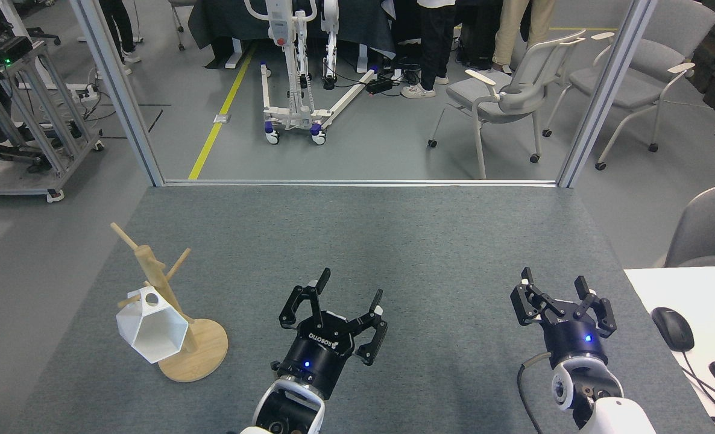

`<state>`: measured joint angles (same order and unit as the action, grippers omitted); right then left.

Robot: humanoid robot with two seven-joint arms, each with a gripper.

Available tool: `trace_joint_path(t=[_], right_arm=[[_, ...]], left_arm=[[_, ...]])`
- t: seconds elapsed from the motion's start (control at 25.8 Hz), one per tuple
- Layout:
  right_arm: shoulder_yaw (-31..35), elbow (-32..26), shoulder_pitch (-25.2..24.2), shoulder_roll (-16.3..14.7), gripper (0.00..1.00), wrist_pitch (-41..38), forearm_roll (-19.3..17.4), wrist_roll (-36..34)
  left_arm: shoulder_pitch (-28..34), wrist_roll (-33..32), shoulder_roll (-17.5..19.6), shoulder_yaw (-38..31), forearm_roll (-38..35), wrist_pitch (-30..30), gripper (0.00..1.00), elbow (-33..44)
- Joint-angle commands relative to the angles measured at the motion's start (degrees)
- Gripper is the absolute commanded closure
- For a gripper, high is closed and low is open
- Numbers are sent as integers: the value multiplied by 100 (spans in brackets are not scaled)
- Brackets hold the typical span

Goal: Hang cup on storage rack

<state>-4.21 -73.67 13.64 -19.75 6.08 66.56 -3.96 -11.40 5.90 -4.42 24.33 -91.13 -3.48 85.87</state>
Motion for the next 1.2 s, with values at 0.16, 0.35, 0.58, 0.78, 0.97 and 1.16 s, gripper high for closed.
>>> trace_joint_path(t=[0.16, 0.35, 0.58, 0.78, 0.97, 1.16], right_arm=[[130, -42, -142, -82, 0, 78, 24, -17], [51, -394, -379, -240, 0, -2, -55, 54], [51, -438, -432, -267, 0, -2, -55, 54], [104, -438, -414, -275, 0, -2, -64, 45], [130, -455, -388, -267, 0, -2, -91, 45], [157, -455, -388, -275, 0, -10, -486, 36]], left_arm=[[-530, -300, -191, 19, 96, -636, 1, -712], [-697, -318, -331, 19, 96, -645, 0, -887], [-653, -309, -314, -16, 96, -654, 0, -773], [-627, -292, -288, -157, 105, -908, 0, -887], [-592, -300, -156, -201, 333, -1366, 0, -905], [-592, -327, -156, -227, 491, -1366, 0, -905]])
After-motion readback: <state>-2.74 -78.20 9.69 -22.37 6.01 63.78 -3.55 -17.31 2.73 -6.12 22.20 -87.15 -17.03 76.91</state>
